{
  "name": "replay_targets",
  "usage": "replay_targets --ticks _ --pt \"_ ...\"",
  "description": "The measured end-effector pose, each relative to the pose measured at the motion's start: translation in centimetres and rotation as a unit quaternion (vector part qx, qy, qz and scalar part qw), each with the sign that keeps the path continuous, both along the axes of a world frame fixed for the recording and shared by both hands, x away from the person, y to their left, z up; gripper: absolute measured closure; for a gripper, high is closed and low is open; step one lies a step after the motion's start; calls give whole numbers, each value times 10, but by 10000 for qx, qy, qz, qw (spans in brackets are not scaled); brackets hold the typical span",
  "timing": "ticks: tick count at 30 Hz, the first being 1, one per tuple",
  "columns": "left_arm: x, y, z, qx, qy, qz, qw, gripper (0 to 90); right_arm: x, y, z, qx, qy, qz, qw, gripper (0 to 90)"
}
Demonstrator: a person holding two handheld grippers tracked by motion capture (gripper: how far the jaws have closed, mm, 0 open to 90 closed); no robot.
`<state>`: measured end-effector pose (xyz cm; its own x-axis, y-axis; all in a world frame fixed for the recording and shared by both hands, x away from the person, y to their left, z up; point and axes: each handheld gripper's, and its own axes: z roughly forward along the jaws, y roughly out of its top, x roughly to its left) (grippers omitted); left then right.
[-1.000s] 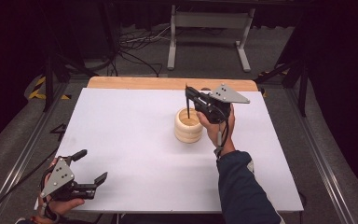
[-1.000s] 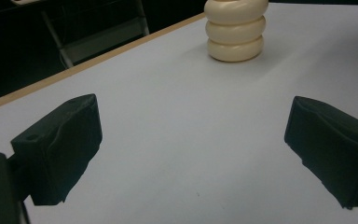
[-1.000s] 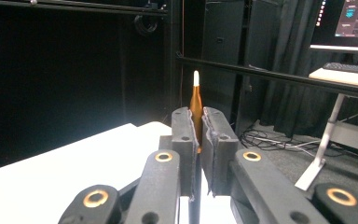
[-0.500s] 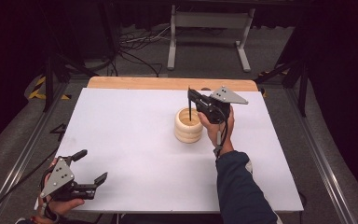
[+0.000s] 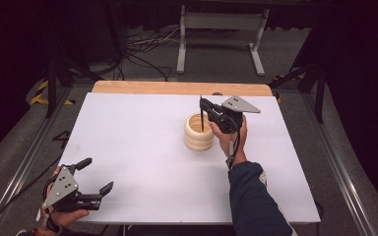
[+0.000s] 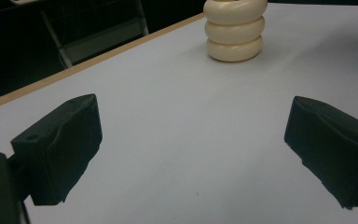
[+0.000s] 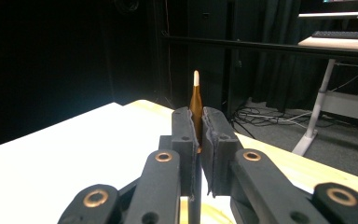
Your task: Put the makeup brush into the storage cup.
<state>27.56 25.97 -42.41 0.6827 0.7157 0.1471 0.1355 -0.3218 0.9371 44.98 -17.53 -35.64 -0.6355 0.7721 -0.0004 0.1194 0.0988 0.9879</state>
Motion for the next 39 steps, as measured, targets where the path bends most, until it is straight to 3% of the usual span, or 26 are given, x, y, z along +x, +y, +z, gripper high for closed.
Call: replay_targets --ticks 12,22,31,39 --pt "0 0 0 -6 -2 6 10000 48 -1 2 -6 -115 25 -10 9999 846" --pt "-1 0 0 10 10 7 10000 48 -2 0 -5 -65 3 -17 10000 845" --pt "0 0 -1 1 34 -3 10000 48 -4 -5 -4 21 -12 -15 10000 789" --pt "0 0 -1 32 36 3 10000 50 -9 -9 3 -54 -91 -51 9999 744"
